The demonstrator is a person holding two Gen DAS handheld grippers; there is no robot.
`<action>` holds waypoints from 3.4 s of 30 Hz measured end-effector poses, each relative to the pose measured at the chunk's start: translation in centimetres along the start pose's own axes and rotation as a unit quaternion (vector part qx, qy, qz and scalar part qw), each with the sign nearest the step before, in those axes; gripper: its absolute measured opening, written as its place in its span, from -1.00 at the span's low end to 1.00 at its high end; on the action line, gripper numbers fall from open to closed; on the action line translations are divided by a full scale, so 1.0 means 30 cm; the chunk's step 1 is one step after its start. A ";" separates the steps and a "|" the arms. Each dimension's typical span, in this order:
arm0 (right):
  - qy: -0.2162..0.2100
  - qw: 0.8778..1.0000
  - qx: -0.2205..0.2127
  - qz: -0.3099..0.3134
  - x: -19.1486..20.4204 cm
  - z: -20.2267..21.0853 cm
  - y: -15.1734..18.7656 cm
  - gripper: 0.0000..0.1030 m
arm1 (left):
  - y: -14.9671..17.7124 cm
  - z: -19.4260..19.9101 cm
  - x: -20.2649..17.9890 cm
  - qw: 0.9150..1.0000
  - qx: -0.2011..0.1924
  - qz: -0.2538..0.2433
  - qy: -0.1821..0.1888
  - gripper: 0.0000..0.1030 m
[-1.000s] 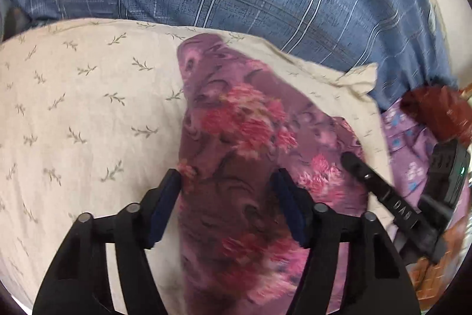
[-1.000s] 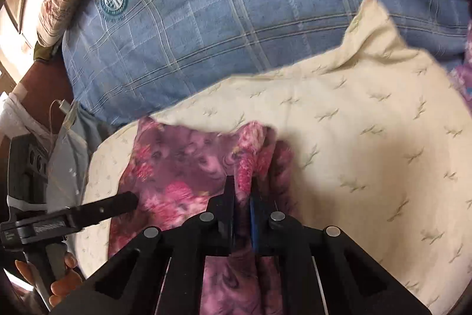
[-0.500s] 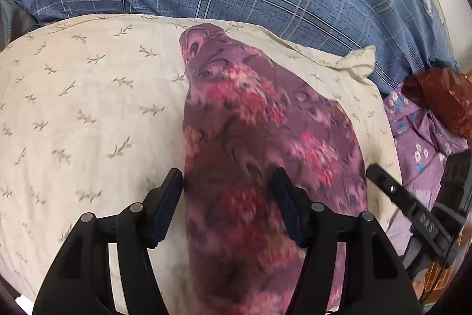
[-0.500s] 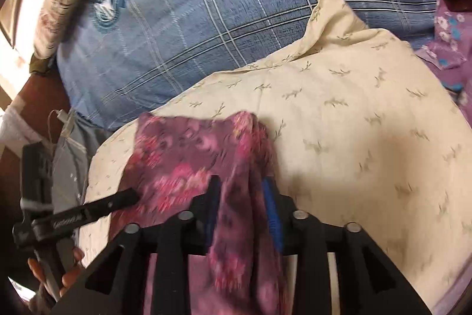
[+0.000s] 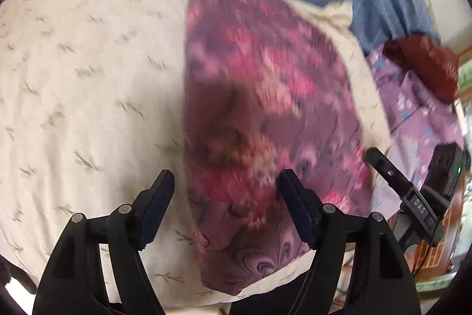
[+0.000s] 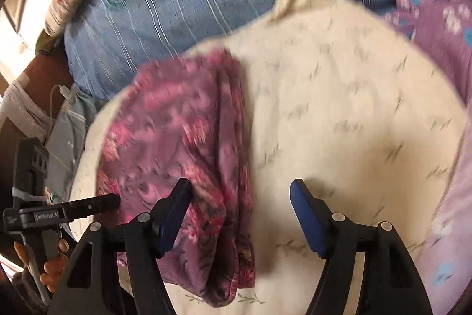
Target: Fold small clothes
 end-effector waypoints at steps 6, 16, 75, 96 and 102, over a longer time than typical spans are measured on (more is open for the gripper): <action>-0.048 0.999 -0.007 -0.024 -0.003 -0.006 -0.107 0.64 | -0.106 0.047 0.052 0.998 -0.018 0.041 0.032 0.44; -0.183 0.981 0.061 -0.023 0.094 -0.198 -0.094 0.56 | -0.140 -0.140 -0.002 0.990 0.045 0.080 0.110 0.48; 0.079 0.990 0.046 0.111 0.485 -0.294 -0.015 0.99 | -0.156 0.200 0.450 0.973 -0.164 0.002 -0.166 0.63; 0.167 0.966 -0.031 0.195 0.473 0.107 0.286 1.00 | 0.256 0.375 0.353 0.939 -0.204 -0.089 -0.262 0.68; 0.160 0.966 -0.046 0.199 0.501 0.141 0.287 1.00 | 0.294 0.357 0.314 0.944 -0.197 -0.100 -0.247 0.68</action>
Point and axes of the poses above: each gripper's, at about its wrist camera, not at the fingertips, and z roughly against the way its jaws point, x to its left, y to its underside, the point moved 8 cm from there along -z, roughly the way its jaws point, and after that the axes turned 1 degree about y, right-handed, at the moved point
